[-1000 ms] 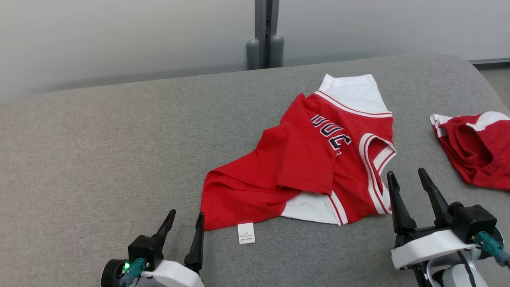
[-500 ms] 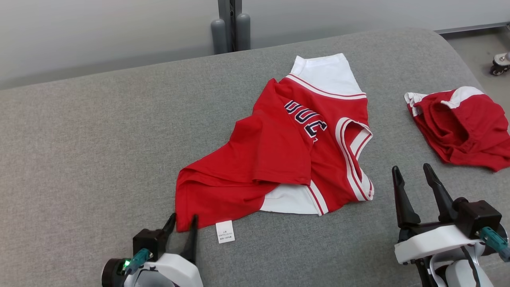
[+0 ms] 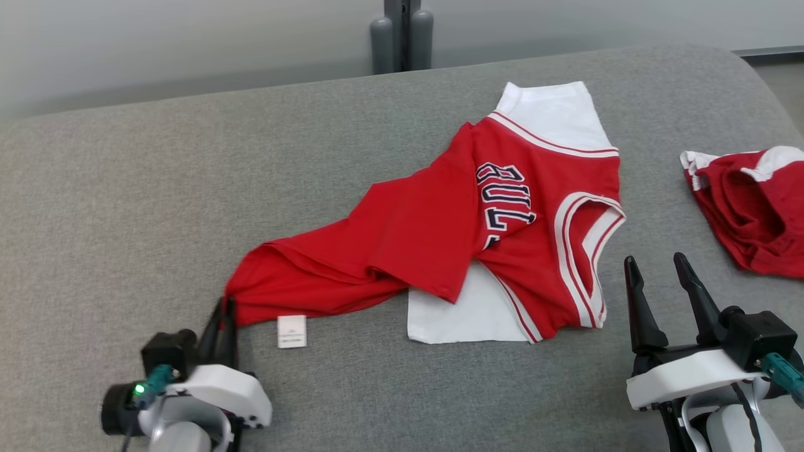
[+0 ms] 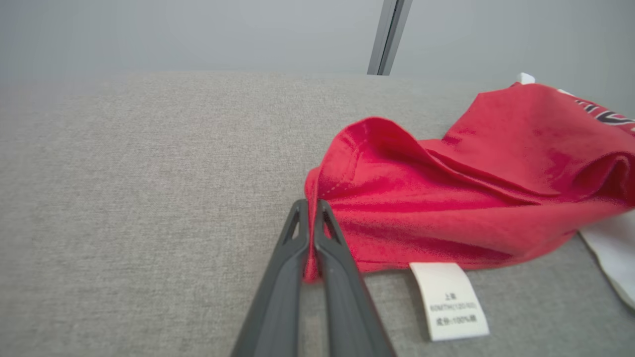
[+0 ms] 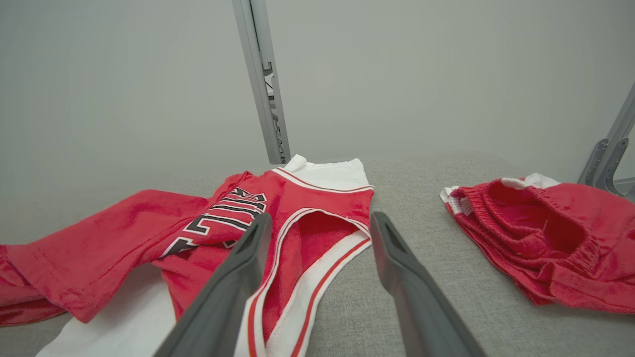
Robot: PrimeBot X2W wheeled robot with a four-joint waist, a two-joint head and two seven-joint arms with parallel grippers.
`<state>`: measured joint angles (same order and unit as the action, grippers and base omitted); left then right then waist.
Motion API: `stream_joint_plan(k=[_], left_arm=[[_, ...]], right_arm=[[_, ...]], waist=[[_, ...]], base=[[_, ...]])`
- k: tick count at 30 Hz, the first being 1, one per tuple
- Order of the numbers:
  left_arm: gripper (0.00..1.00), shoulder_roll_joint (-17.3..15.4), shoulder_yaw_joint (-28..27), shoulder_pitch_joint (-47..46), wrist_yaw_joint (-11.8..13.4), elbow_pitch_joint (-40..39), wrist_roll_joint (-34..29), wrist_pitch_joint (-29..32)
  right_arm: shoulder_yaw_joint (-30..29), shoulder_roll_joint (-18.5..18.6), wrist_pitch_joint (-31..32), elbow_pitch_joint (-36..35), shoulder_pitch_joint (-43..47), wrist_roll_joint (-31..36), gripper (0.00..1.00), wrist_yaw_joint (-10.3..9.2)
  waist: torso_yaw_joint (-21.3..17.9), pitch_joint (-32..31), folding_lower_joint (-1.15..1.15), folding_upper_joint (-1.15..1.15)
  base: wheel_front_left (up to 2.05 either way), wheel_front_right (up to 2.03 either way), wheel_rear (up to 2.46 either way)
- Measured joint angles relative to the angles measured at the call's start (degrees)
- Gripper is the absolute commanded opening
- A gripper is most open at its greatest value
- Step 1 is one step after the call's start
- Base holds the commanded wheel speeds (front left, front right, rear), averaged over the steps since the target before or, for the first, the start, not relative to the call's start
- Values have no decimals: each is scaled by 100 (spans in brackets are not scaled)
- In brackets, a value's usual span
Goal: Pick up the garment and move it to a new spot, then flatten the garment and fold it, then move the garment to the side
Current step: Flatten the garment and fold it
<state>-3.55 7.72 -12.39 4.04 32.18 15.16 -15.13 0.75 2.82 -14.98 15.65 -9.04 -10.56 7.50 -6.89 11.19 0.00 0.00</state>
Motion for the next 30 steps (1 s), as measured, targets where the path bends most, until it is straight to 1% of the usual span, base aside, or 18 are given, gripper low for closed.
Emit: stream_joint_plan(k=[4,10,12,15,16,17,18,24,30], left_arm=[[0,-169,-407,-180,-40,34,-174,0],[0,-333,-917,-469,-44,248,-307,0],[0,-371,-1057,-540,-9,364,-346,1],[0,-398,-1125,-610,-38,448,-420,0],[9,-407,-1150,-648,-49,493,-464,1],[50,-403,-1162,-682,-53,521,-498,0],[100,-391,-1167,-694,-69,539,-541,0],[100,-191,-1269,-611,-93,469,-657,0],[100,-21,-1296,-86,-148,110,-755,1]], right_arm=[[43,-1,0,33,-27,0,100,0],[69,0,-1,57,-128,1,100,0],[77,0,0,68,-152,1,100,0],[77,0,-1,69,-193,10,100,0],[80,0,0,71,-211,12,100,0],[91,1,0,75,-216,19,100,0],[103,-2,-1,82,-216,29,100,0],[124,-1,0,193,-221,43,100,0],[224,-2,0,378,-158,9,100,0]], waist=[[109,72,0,0],[181,238,0,0],[196,296,0,0],[213,352,0,0],[224,375,0,0],[238,391,0,0],[252,402,0,0],[342,281,0,0],[435,-10,0,0]], base=[[0,0,0],[0,0,0],[0,0,0],[0,0,0],[0,0,0],[0,0,0],[0,0,0],[0,0,0],[0,0,0]])
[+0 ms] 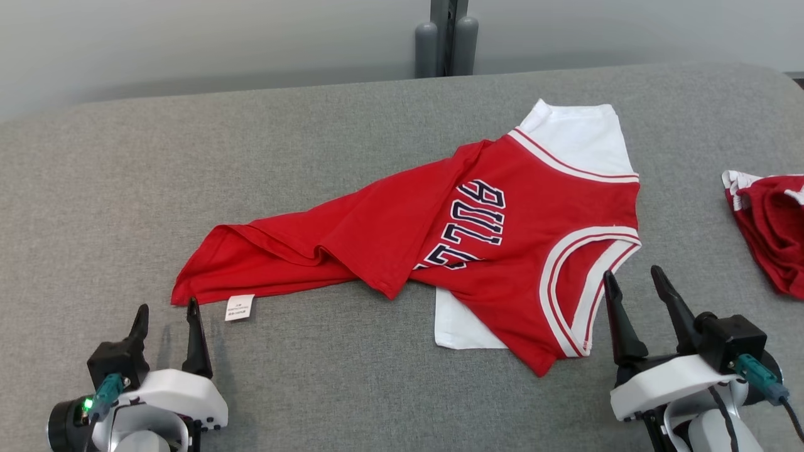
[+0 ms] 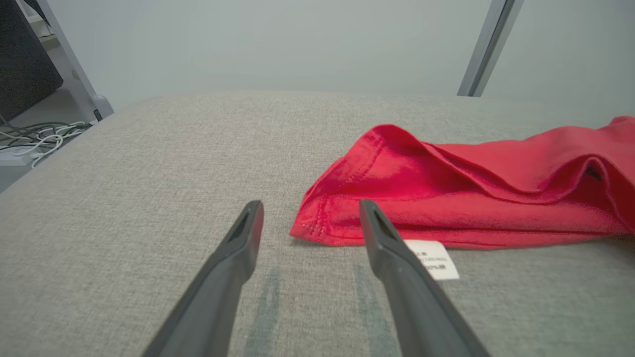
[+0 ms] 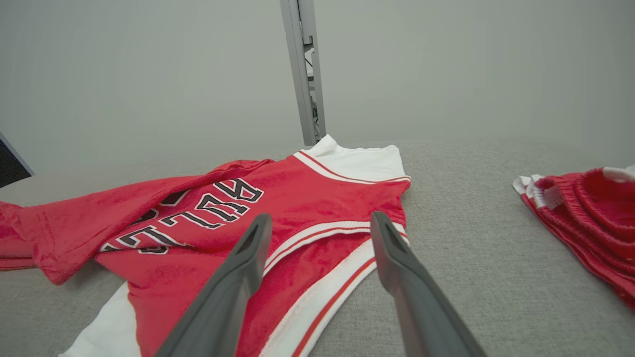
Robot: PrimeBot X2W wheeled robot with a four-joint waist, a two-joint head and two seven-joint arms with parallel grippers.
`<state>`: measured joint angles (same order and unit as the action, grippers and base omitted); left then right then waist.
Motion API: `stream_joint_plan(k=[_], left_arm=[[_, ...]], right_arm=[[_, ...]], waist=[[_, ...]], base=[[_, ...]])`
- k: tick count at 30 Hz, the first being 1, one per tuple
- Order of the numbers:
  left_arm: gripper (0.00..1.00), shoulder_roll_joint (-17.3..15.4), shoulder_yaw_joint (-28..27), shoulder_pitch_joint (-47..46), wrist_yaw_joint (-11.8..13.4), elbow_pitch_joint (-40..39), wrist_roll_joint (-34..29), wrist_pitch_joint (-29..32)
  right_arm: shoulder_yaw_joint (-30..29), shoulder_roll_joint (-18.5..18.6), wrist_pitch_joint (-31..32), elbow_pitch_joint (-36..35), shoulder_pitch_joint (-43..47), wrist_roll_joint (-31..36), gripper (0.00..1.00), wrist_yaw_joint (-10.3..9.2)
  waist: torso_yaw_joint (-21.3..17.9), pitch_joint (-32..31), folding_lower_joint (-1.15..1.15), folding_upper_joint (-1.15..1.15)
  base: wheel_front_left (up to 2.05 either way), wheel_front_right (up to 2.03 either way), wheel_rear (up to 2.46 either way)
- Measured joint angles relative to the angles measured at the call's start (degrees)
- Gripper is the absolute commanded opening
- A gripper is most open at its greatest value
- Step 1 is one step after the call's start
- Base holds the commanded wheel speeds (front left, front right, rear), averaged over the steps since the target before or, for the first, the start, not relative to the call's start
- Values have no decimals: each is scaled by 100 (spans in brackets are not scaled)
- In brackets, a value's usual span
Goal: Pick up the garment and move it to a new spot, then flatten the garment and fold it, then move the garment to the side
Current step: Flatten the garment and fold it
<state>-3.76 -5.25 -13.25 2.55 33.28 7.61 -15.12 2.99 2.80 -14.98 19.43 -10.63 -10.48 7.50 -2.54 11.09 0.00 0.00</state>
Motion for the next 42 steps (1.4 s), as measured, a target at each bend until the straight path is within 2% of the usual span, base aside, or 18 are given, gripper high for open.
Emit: stream_joint_plan(k=[6,11,16,23,33,40,41,42], left_arm=[[100,80,75,560,-55,-470,14,0],[100,93,371,981,-103,-658,172,-1],[100,99,676,1189,-66,-742,305,0],[100,99,906,1156,-40,-760,360,-1],[100,97,1032,1015,23,-780,464,-1],[100,98,1100,909,55,-812,517,-1],[100,96,1105,904,62,-812,534,-1],[100,97,1110,894,64,-812,559,-1]], right_arm=[[175,3,0,193,183,-52,100,0],[423,3,0,324,401,-121,100,0],[1151,2,0,480,555,-216,100,0],[1956,-2,-1,991,207,-272,100,0],[2128,66,0,1882,-449,-146,100,0],[2294,67,-27,2328,-712,-78,100,0],[2298,67,-38,2405,-751,-66,92,0],[2303,68,-45,2460,-791,-53,49,0]], waist=[[105,-355,0,0],[198,-687,0,0],[386,-912,0,0],[682,-773,0,0],[1120,-407,0,0],[1262,-187,0,0],[1270,-163,0,0],[1275,-142,0,0]], base=[[0,0,0],[0,0,0],[0,0,0],[0,0,0],[0,0,0],[0,0,0],[0,0,0],[0,0,0]])
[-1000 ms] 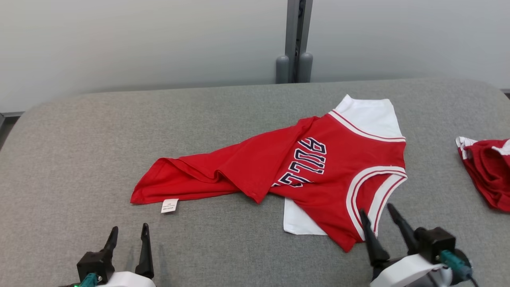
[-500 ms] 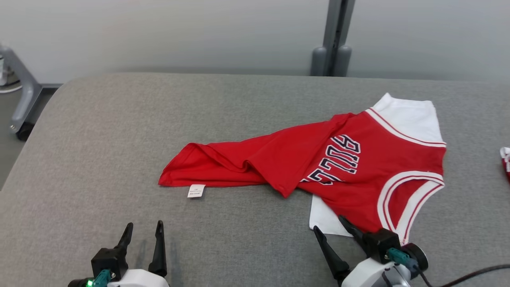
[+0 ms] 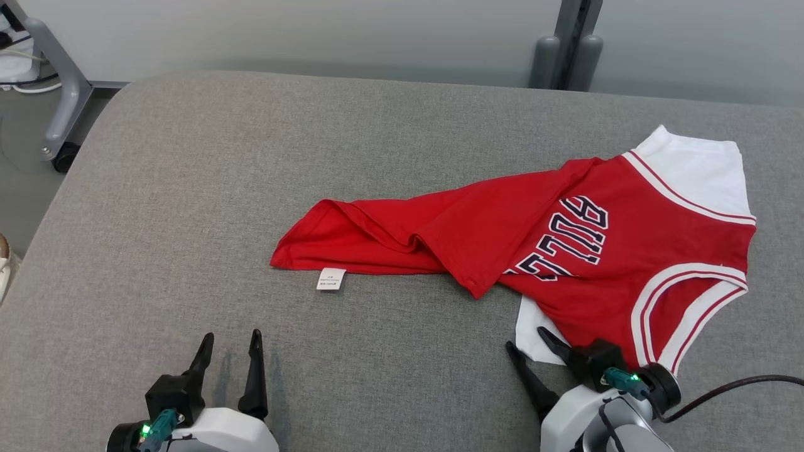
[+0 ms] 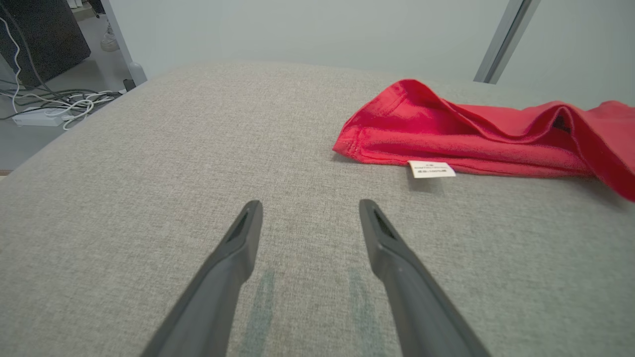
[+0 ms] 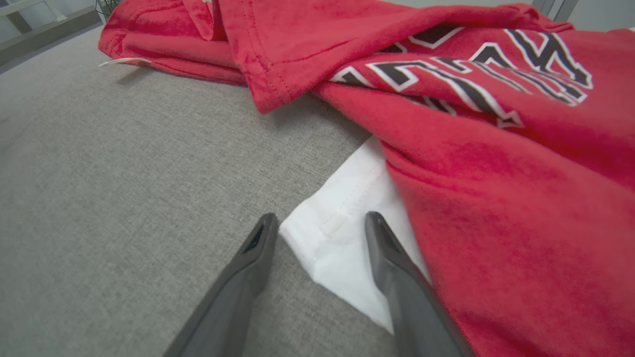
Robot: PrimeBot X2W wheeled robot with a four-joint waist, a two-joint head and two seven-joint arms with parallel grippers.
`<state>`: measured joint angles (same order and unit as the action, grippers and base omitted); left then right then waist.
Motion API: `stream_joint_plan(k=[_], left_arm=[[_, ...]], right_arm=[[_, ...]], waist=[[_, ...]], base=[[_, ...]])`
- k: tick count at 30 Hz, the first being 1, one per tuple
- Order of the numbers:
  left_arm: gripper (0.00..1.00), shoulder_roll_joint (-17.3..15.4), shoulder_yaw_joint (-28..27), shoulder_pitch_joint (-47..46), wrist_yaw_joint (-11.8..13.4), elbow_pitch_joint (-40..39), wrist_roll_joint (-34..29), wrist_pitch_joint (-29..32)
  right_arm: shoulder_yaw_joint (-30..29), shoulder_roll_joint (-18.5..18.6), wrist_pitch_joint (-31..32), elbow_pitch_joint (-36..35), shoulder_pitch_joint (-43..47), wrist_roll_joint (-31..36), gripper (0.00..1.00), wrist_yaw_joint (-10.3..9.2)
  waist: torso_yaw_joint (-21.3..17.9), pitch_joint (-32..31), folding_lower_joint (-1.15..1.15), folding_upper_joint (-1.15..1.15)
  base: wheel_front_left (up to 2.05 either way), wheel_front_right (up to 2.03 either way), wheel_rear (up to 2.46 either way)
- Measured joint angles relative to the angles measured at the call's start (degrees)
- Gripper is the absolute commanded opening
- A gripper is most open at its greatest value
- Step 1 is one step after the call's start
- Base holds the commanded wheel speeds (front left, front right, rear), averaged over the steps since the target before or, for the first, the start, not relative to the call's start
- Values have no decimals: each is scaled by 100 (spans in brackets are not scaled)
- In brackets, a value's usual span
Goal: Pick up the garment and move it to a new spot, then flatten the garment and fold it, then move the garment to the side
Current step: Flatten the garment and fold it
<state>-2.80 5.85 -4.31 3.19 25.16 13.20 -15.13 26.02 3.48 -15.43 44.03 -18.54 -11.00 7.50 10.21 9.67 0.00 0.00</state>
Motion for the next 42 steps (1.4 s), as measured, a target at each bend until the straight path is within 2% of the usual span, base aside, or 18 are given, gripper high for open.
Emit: stream_joint_plan(k=[1,2,7,14,18,21,22,25,32,37,42], left_arm=[[100,0,4,-13,19,0,3,0],[100,0,3,-32,24,0,3,0],[100,2,-31,-52,23,19,0,0],[100,-3,-116,63,-4,47,-42,1],[100,1,-103,66,-12,53,-46,0],[100,2,-83,69,-12,58,-44,0],[100,3,-64,69,-19,83,-26,0],[100,2,-29,69,-19,118,-10,0],[100,2,-5,70,-35,164,4,0],[100,2,-41,165,-34,176,4,0],[100,0,-116,175,-29,167,-15,1]], right_arm=[[2,-1,-1,36,-39,2,21,0],[-47,0,-1,35,-73,2,0,0],[-348,89,32,-436,-45,32,0,0],[-1018,502,32,-1636,167,166,0,0],[-1392,777,31,-2013,148,339,0,0],[-1510,935,31,-2060,46,382,0,0],[-1541,1105,31,-2062,-167,460,0,0],[-1456,1299,31,-1996,-544,587,0,0],[-1210,1378,30,-1713,-735,604,0,0],[-1257,1245,31,-1591,-4,512,0,0],[-1036,1105,31,-1514,693,412,0,0]], waist=[[1,17,0,0],[-5,29,0,0],[-105,-16,0,0],[-384,-292,0,0],[-591,-418,0,0],[-681,-453,0,0],[-740,-476,0,0],[-768,-458,0,0],[-679,-425,0,0],[-654,-449,0,0],[-766,-441,0,0]], base=[[0,0,0],[0,0,0],[0,0,0],[0,0,0],[0,0,0],[0,0,0],[0,0,0],[0,0,0],[0,0,0],[0,0,0],[0,0,0]])
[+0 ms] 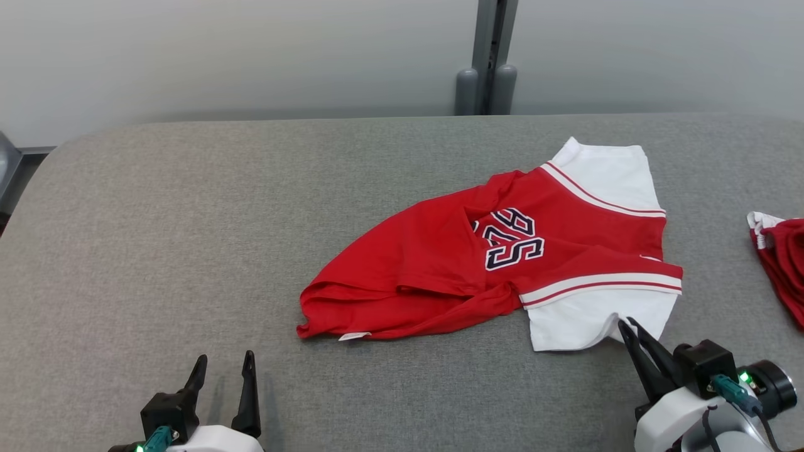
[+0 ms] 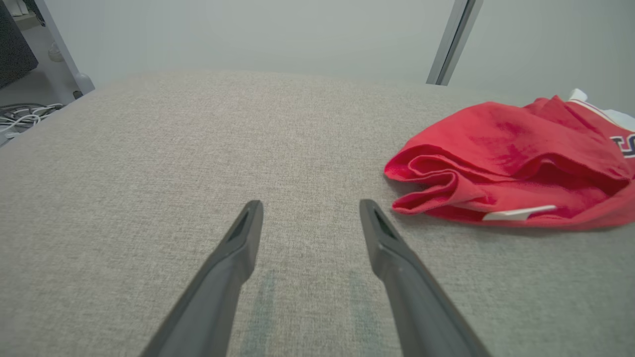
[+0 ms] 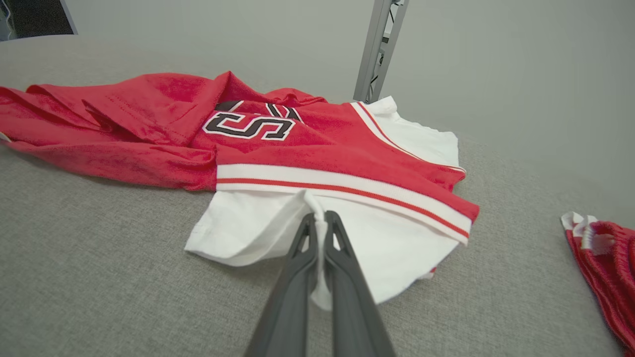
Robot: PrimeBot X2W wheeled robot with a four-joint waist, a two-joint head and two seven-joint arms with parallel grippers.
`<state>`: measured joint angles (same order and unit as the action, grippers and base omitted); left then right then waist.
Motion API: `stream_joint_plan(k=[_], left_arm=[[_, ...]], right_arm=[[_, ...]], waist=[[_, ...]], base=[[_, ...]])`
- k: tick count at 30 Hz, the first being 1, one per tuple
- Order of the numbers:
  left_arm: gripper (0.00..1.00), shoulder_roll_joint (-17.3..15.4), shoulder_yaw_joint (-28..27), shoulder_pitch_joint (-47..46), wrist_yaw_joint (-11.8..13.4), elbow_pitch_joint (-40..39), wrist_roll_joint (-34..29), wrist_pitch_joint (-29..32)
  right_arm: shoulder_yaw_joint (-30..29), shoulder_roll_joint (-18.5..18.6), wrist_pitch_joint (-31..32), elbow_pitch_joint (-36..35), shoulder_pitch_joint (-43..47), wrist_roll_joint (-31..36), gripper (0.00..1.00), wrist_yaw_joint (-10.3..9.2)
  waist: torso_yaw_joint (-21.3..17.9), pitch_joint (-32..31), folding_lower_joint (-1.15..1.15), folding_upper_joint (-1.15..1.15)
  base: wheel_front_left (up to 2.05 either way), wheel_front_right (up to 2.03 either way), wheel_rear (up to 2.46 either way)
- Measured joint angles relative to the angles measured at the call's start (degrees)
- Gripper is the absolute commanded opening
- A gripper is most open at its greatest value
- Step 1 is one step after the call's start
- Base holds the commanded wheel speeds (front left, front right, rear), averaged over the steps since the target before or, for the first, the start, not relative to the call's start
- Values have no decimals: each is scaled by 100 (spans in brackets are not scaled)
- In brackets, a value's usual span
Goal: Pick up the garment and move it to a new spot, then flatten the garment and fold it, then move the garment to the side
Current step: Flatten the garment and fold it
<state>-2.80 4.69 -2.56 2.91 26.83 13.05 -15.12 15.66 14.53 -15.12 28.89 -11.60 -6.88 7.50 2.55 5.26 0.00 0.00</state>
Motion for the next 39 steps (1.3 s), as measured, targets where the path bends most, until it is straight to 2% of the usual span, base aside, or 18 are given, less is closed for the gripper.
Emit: stream_joint_plan(k=[3,4,5,6,16,23,30,39], left_arm=[[100,1,-26,-3,-8,0,-40,-1],[100,1,-27,-6,-9,0,-42,-1],[100,1,-29,-9,-14,0,-45,-1],[100,2,-27,-12,-16,0,-57,-1],[100,3,-98,109,19,-65,-170,-1],[100,0,-200,196,24,-276,-401,-1],[100,0,-268,367,18,-410,-546,-1],[100,0,-288,584,-58,-461,-601,-1]], right_arm=[[-63,-73,0,43,163,-65,1,0],[-86,-121,0,58,187,-91,23,0],[-110,-169,0,81,202,-138,69,0],[-153,-213,0,85,223,-190,100,0],[-801,-495,-1,-458,316,-204,100,0],[-1462,-954,-1,-739,513,84,100,0],[-1561,-1125,0,-767,754,193,100,0],[-1548,-1161,0,-737,914,149,100,0]], waist=[[-90,-5,0,0],[-120,-12,0,0],[-146,-22,0,0],[-168,-37,0,0],[-272,-363,0,0],[-267,-555,0,0],[-306,-708,0,0],[-359,-786,0,0]], base=[[0,0,0],[0,0,0],[0,0,0],[0,0,0],[0,0,0],[0,0,0],[0,0,0],[0,0,0]])
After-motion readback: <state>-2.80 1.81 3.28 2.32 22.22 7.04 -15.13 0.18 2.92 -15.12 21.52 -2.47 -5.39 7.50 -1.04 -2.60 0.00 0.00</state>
